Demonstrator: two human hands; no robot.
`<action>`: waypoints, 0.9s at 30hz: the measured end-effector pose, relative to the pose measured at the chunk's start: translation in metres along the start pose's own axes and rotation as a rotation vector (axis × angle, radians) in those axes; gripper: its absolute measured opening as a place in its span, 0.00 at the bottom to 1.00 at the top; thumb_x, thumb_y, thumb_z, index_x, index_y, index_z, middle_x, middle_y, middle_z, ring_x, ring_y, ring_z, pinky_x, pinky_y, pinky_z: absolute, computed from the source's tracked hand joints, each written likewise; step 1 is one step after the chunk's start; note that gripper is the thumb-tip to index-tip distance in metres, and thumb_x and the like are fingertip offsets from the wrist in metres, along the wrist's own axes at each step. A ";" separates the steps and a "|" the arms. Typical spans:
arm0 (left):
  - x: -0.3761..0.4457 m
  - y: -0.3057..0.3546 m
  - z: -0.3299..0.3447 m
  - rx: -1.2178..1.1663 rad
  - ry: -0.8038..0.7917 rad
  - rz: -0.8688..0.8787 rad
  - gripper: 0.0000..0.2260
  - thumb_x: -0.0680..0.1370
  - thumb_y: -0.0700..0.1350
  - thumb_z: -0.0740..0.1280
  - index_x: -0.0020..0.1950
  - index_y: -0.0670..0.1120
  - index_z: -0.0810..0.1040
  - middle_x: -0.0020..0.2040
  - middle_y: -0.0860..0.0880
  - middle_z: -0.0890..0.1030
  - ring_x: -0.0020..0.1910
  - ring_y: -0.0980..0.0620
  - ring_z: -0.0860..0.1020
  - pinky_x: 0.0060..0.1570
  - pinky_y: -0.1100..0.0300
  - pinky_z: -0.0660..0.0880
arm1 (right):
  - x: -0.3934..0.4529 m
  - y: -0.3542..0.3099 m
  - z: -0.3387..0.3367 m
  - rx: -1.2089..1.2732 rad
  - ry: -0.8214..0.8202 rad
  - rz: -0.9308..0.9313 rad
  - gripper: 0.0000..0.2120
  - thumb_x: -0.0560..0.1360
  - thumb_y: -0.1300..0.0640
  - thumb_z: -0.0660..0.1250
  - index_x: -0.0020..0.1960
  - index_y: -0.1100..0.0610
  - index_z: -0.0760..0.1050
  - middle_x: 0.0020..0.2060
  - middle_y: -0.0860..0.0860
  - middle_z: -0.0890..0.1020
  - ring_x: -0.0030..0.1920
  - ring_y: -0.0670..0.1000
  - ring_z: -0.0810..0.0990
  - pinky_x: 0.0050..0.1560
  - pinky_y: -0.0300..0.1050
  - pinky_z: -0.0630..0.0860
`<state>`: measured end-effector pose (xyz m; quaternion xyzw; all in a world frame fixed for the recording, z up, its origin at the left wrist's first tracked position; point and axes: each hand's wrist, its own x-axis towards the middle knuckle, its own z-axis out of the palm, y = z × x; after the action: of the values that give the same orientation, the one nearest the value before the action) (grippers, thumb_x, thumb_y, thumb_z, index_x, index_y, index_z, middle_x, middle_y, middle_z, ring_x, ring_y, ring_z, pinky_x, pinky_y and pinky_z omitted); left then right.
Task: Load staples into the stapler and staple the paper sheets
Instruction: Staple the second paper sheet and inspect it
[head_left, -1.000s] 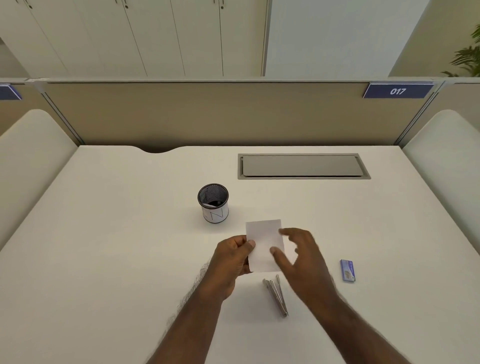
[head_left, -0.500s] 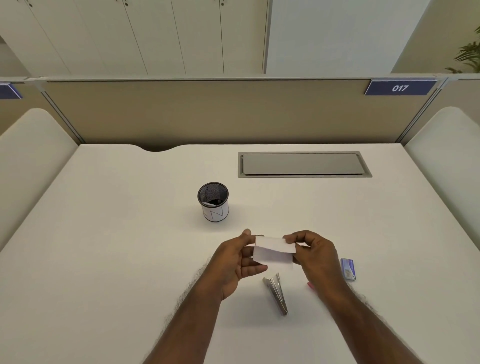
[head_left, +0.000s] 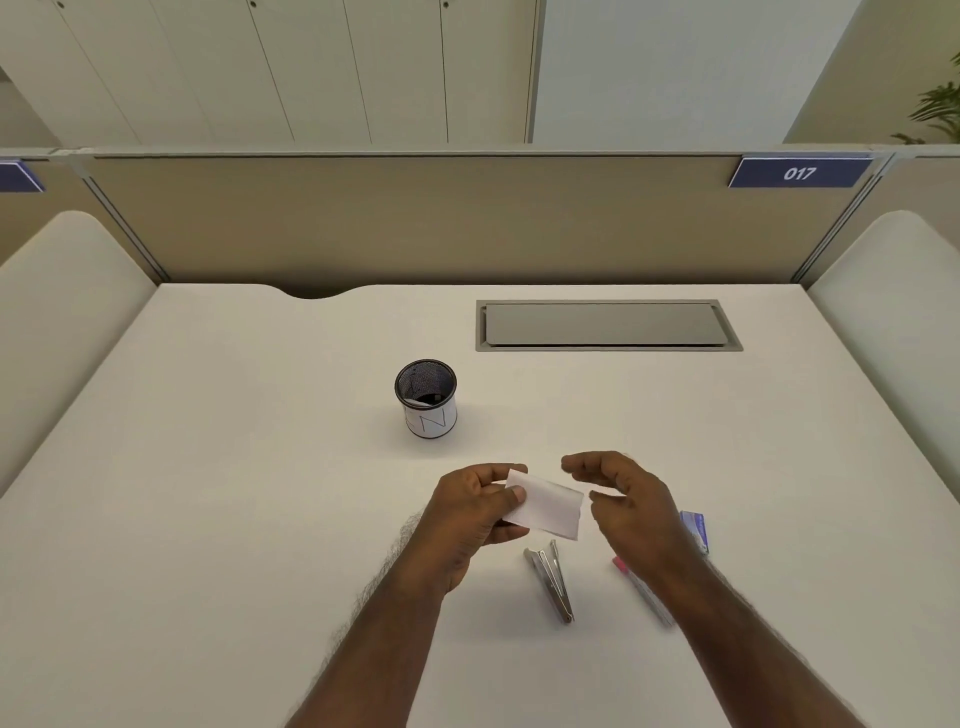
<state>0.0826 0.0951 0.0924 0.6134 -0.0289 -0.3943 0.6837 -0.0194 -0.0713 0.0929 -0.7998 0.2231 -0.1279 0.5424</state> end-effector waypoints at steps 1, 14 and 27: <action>0.000 0.000 0.001 0.020 -0.007 0.009 0.09 0.77 0.36 0.69 0.55 0.45 0.81 0.42 0.46 0.85 0.42 0.52 0.84 0.41 0.57 0.81 | 0.002 -0.003 -0.002 -0.008 -0.042 0.051 0.21 0.70 0.67 0.61 0.49 0.43 0.80 0.48 0.36 0.84 0.50 0.37 0.81 0.50 0.37 0.75; 0.000 0.001 0.000 0.129 -0.065 0.014 0.09 0.76 0.35 0.69 0.53 0.45 0.82 0.44 0.45 0.86 0.44 0.52 0.84 0.40 0.57 0.81 | 0.012 -0.012 -0.004 0.054 -0.219 0.299 0.02 0.73 0.62 0.73 0.43 0.58 0.85 0.37 0.54 0.86 0.37 0.49 0.84 0.41 0.46 0.84; 0.004 -0.004 0.007 0.172 0.070 0.067 0.04 0.74 0.41 0.72 0.41 0.44 0.85 0.40 0.48 0.85 0.38 0.56 0.82 0.35 0.61 0.79 | 0.010 -0.007 -0.001 0.097 -0.224 0.334 0.02 0.71 0.61 0.74 0.40 0.59 0.85 0.35 0.55 0.86 0.35 0.49 0.85 0.37 0.44 0.82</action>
<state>0.0793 0.0871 0.0892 0.6821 -0.0591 -0.3456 0.6417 -0.0097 -0.0744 0.0990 -0.7338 0.2845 0.0429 0.6154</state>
